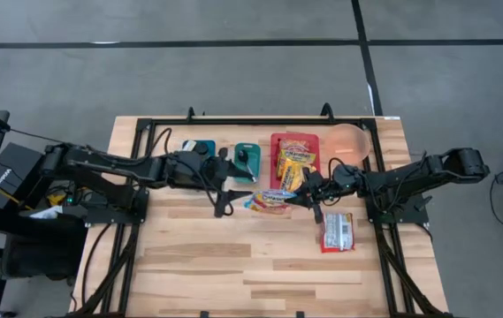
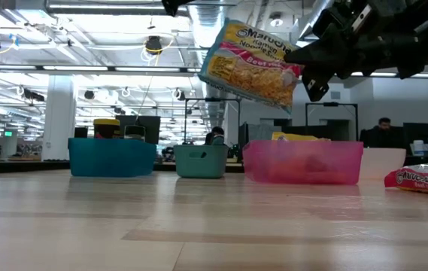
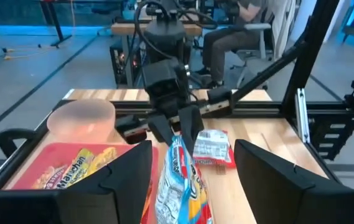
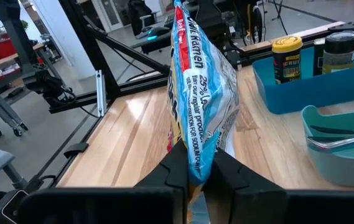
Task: Pick & Place Food Item
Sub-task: Put the light blue noodle pack into the red bin
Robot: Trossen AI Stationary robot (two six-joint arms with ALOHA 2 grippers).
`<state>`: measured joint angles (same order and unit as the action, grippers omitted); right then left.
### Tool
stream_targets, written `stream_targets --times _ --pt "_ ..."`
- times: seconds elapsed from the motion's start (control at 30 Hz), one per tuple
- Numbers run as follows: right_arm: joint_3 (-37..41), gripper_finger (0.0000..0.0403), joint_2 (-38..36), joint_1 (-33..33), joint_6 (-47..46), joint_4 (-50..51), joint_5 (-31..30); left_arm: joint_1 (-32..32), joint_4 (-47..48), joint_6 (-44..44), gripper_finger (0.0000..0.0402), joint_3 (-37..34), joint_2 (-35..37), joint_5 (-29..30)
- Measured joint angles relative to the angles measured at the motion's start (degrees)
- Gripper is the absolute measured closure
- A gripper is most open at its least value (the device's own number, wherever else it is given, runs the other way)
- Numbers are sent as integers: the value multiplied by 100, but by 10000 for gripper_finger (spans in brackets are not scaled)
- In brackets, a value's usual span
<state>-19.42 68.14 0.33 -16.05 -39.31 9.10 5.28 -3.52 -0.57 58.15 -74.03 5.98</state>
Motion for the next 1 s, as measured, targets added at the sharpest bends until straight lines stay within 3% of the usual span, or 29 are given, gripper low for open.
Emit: stream_targets --times 0.47,0.77,1.0 --pt "0 380 0 -482 3 43 34 0 507 -141 195 -7 91 -2" --pt "0 377 -27 -1266 -111 580 775 0 518 -143 192 -7 91 -3" --pt "1 385 -771 -1653 -69 1518 931 0 522 -145 192 -7 91 -4"
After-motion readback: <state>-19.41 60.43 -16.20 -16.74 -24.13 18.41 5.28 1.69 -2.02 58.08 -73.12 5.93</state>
